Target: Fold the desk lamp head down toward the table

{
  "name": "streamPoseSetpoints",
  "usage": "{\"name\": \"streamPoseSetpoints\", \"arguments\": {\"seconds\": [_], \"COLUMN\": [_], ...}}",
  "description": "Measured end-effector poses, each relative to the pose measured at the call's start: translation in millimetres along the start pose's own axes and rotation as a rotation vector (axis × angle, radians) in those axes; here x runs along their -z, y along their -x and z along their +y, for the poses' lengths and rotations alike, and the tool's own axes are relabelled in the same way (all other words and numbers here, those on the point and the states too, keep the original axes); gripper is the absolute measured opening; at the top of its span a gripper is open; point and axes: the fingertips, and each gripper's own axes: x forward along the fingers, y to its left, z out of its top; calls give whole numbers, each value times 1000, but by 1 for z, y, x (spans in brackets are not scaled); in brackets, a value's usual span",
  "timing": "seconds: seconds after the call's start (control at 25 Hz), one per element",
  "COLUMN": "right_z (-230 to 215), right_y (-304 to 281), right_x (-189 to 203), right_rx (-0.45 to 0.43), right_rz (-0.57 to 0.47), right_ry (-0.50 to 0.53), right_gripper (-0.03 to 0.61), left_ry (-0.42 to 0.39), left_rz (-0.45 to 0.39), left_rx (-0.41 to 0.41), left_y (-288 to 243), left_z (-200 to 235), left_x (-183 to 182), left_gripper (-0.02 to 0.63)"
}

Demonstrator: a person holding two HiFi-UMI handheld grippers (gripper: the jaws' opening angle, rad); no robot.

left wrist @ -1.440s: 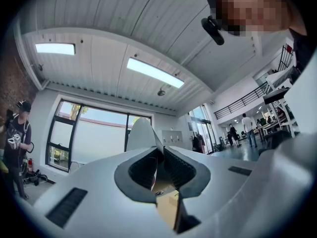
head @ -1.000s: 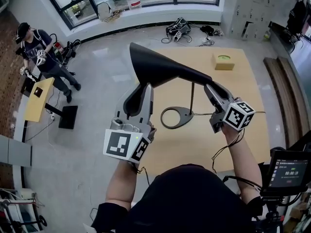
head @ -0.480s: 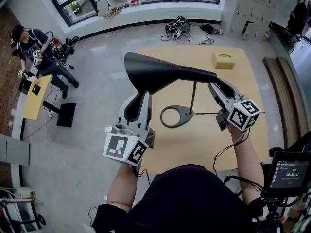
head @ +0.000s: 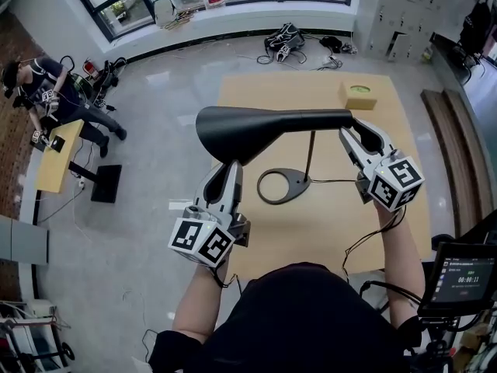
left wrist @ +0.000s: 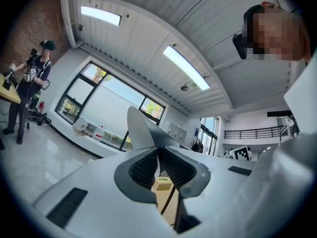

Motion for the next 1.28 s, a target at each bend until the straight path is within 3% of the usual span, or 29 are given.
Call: {"name": "streamPoseSetpoints", "arguments": {"seconds": [0.44, 1.28], "right_z": [6, 12], "right_y": [1, -1], "right_x": [-17, -33], "right_rx": [-9, -17], "right_rz": [1, 5], "right_ry": [124, 275], "right_gripper": [130, 124], "left_ry": [126, 215], "left_rz": [55, 111], "left_rx": [-12, -28], "left_y": [5, 3], "left_z": [13, 18], "left_x": [36, 81], "left_gripper": [43, 44]}}
